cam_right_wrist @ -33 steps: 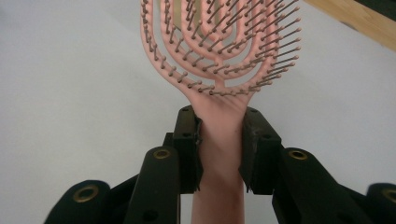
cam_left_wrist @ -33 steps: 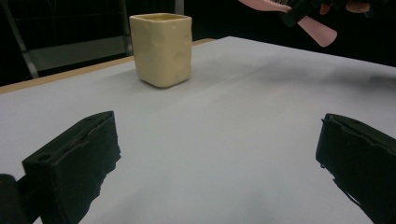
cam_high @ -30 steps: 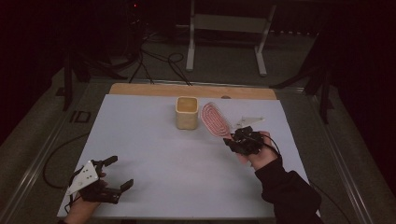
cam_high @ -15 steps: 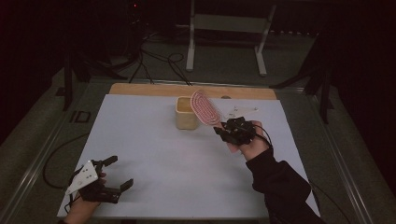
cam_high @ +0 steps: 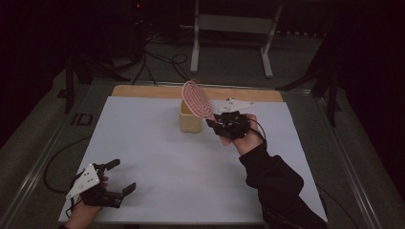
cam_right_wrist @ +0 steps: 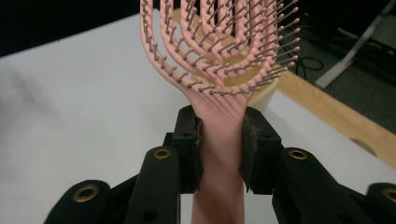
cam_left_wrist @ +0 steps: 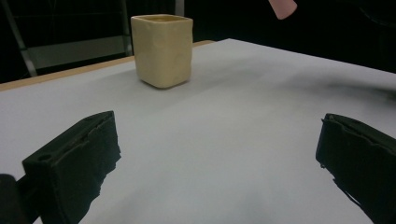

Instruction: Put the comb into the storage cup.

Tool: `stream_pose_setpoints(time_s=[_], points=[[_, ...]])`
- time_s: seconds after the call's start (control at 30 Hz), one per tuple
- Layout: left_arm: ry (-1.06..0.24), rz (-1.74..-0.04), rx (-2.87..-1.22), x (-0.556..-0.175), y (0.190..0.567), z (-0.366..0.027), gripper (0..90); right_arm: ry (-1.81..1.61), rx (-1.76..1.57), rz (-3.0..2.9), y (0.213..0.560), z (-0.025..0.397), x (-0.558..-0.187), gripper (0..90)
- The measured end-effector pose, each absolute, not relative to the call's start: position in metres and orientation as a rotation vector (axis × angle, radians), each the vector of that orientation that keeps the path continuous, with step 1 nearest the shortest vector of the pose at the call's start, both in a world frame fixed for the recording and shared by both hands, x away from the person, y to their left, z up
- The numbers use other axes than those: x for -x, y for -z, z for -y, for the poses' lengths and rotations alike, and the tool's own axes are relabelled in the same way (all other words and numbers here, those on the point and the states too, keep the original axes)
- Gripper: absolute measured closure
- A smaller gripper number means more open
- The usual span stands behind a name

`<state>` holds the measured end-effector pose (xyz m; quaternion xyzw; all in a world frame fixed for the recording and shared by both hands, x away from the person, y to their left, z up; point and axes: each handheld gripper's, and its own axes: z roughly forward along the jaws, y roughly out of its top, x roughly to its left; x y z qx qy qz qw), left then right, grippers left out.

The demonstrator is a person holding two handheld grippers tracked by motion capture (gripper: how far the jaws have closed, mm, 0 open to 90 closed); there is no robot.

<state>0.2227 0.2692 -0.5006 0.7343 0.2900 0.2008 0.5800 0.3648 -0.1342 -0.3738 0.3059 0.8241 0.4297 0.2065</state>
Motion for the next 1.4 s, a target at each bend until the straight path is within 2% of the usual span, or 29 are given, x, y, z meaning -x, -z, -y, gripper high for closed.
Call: stream_pose_setpoints(time_s=[0.47,1.4], points=[[-0.469,-0.675,-1.709,-0.222,0.500,-0.270,0.0,-1.301,-0.827,-2.203,0.365,0.106,-0.385,70.6],[-0.469,-0.677,-1.707,-0.223,0.501,-0.272,0.0,-1.449,-0.819,-2.106,0.354,0.083,-0.438,70.7]])
